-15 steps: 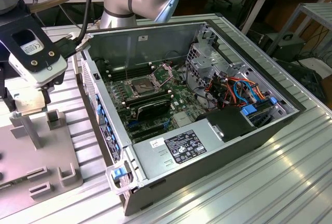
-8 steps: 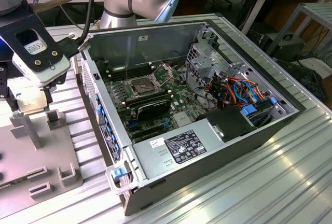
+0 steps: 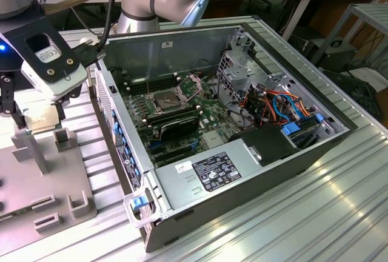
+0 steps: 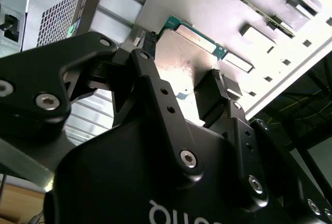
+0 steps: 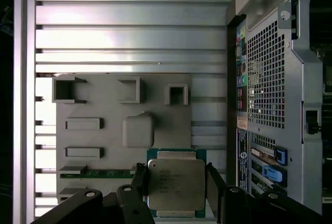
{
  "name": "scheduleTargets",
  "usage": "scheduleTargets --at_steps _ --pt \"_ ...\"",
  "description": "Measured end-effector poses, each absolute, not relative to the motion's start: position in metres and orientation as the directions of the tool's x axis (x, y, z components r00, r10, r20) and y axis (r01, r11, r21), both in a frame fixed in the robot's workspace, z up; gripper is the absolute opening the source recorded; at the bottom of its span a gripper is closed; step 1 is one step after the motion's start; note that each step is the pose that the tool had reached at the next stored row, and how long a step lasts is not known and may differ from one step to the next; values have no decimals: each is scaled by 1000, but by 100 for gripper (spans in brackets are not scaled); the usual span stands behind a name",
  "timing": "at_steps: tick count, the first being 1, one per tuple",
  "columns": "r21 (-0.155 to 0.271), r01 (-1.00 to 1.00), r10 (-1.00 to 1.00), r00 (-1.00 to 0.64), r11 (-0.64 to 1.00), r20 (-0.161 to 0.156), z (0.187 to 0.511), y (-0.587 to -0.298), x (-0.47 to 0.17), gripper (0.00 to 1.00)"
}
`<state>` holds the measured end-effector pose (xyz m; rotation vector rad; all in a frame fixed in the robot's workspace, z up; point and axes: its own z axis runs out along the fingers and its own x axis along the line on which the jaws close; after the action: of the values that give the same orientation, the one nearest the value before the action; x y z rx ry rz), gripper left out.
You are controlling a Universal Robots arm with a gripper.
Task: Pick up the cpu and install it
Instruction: 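Pick up the cpu and move it towards the insertion slot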
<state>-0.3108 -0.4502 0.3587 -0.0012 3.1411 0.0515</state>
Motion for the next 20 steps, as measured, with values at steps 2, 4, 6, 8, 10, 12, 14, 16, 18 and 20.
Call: scheduleTargets --at_steps 2,4,6,8,10,12,14,16,18,20 --pt "33 -1 -1 -1000 999 0 359 -450 -310 55" --pt "33 -1 -1 -1000 999 0 359 -450 -309 55" --pt "33 -1 -1 -1000 999 0 359 -450 -308 55" --pt "33 -1 -1 -1000 999 0 359 -450 -307 55" --pt "33 -1 -1 -1000 999 0 359 -450 -305 55" --pt "33 -1 -1 -1000 999 0 359 -450 -304 55" --pt "33 -1 -1 -1000 999 0 359 -450 -302 55" --pt "33 -1 -1 -1000 999 0 359 -450 -301 55" --pt "33 -1 -1 -1000 999 0 359 -450 -300 55" --pt "33 -1 -1 -1000 999 0 359 -450 -299 55"
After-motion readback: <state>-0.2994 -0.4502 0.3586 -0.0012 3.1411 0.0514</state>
